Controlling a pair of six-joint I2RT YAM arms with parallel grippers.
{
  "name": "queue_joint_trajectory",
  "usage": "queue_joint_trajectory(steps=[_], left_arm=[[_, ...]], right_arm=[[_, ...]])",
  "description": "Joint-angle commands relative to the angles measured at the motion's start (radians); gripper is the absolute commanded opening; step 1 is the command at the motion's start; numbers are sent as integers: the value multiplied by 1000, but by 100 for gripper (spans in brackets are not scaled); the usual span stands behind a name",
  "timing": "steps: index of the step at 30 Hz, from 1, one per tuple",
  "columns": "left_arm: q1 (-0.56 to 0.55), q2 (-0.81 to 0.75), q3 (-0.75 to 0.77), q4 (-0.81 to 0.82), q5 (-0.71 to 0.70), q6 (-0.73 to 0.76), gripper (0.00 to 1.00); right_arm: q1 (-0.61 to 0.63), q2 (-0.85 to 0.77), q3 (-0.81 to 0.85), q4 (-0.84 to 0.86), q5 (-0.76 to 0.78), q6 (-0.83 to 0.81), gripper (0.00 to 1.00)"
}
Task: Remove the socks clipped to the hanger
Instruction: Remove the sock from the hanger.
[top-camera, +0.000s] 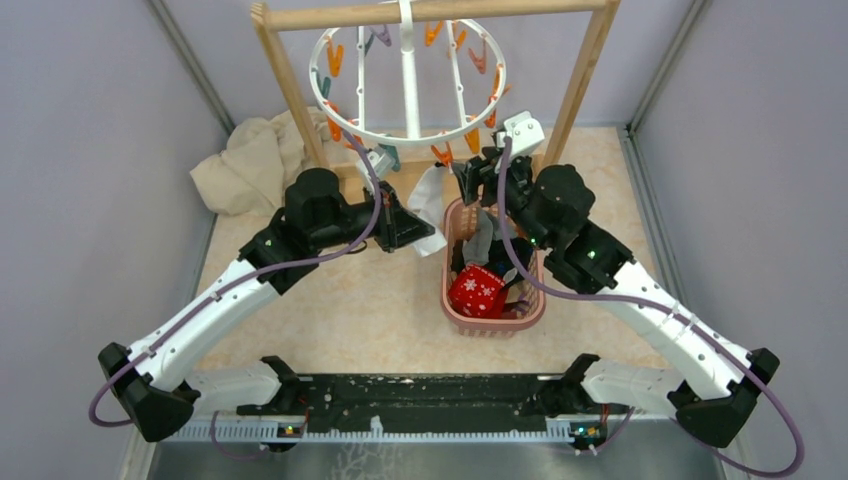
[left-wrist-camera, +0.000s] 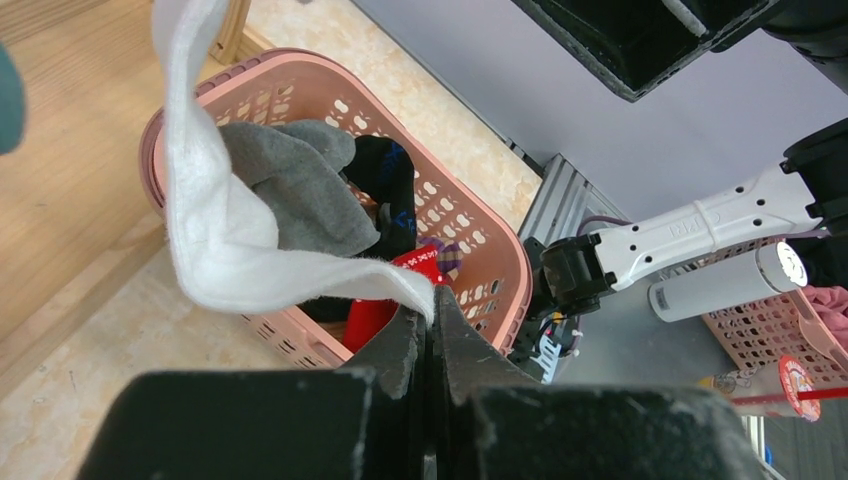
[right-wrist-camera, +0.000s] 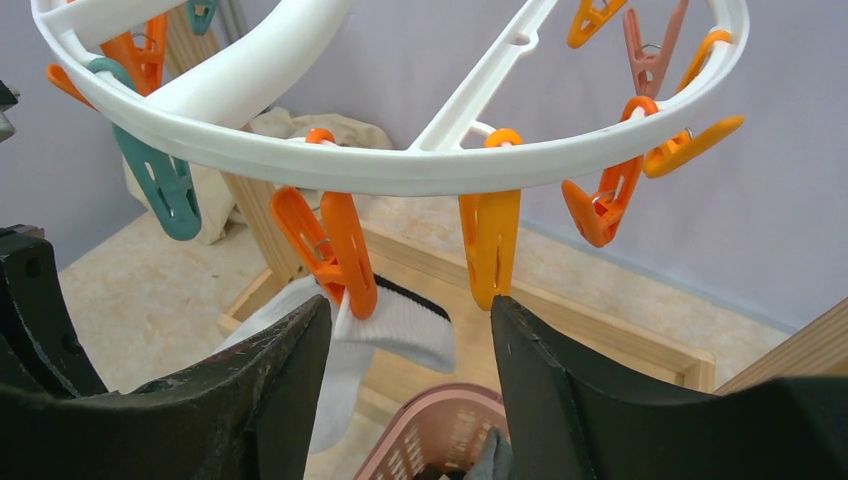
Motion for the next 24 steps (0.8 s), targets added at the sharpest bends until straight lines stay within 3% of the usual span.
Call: queue_joint_trajectory(steps=[1,11,24], left_arm=[[-11,4,29,19,5,9,0],[-38,20,28,37,-6,6,0],[-64,34,37,33,-22,8,0]], right_arm=[[31,-2,44,30,40,-17,60],[133,16,43,54,131,-56,60],[139,-34,-11,56,196,-48,70]])
